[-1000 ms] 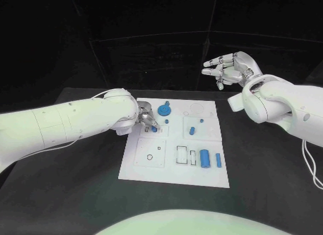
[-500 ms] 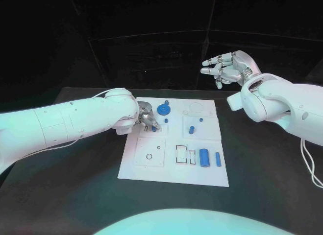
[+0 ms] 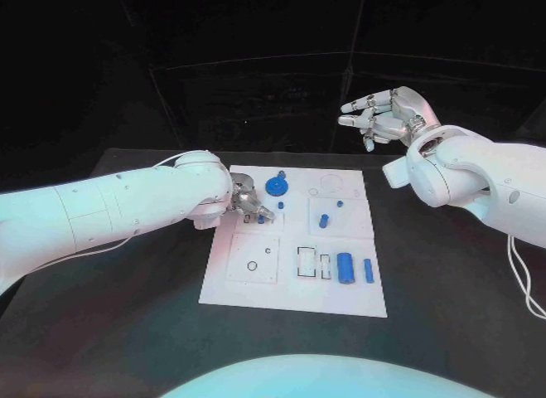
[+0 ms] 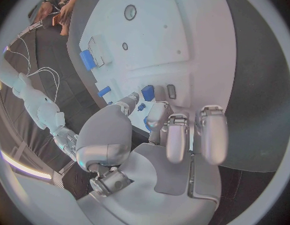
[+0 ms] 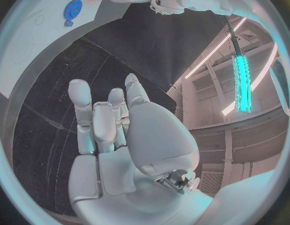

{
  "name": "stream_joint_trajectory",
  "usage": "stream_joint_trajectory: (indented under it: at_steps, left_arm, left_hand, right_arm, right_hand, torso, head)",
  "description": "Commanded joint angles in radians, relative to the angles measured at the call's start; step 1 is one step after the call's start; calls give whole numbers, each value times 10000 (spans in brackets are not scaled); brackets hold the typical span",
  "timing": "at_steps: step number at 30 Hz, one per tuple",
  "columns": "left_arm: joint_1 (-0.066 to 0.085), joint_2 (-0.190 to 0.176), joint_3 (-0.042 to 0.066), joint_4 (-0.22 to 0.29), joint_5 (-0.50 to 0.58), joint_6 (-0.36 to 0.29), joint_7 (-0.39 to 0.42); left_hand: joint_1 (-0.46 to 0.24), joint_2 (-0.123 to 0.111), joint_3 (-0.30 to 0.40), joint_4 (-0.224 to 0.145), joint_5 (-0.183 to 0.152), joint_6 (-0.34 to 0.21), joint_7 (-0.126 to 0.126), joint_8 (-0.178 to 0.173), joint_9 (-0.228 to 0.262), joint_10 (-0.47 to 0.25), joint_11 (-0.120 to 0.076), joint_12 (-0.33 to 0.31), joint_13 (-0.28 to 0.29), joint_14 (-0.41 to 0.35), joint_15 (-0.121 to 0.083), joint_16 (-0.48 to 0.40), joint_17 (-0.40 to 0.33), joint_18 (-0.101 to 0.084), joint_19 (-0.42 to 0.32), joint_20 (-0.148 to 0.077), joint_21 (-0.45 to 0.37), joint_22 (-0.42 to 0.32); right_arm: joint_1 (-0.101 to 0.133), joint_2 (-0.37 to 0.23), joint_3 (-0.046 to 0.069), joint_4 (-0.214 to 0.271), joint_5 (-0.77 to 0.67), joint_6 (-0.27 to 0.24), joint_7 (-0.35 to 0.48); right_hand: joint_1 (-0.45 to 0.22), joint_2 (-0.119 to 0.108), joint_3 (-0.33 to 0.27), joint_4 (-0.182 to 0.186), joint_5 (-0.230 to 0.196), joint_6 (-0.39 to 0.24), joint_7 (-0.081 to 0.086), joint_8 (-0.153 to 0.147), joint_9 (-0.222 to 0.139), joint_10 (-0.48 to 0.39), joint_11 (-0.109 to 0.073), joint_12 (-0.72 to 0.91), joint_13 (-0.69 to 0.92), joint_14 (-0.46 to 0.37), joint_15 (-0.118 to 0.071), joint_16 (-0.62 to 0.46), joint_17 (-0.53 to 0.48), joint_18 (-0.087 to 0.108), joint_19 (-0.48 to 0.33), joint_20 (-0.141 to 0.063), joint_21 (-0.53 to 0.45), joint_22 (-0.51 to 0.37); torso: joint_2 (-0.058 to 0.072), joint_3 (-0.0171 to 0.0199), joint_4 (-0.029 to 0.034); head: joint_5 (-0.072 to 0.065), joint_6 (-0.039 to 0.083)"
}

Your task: Assemble the parts on the task board

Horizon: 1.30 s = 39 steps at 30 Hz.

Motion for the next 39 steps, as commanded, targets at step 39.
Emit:
stream_joint_trajectory:
  at_steps: [39]
  left_arm:
    - [659, 1106, 1370, -3421, -114, 1564, 99]
  left_hand:
    - [2226, 703, -2904, 527, -54, -246, 421, -1586, -1314, -719, 328, -702, -919, 1038, 254, 31, 2634, 161, -12, 203, -797, -189]
  right_arm:
    - [17, 94, 5, -148, -43, 150, 0]
  right_hand:
    - [-134, -1, -21, -40, 79, -140, 5, 10, -15, -169, 5, -127, -152, -93, 12, -107, -79, 30, -179, 29, -143, -128]
  torso:
    - [12, -4, -8]
  head:
    - [-32, 134]
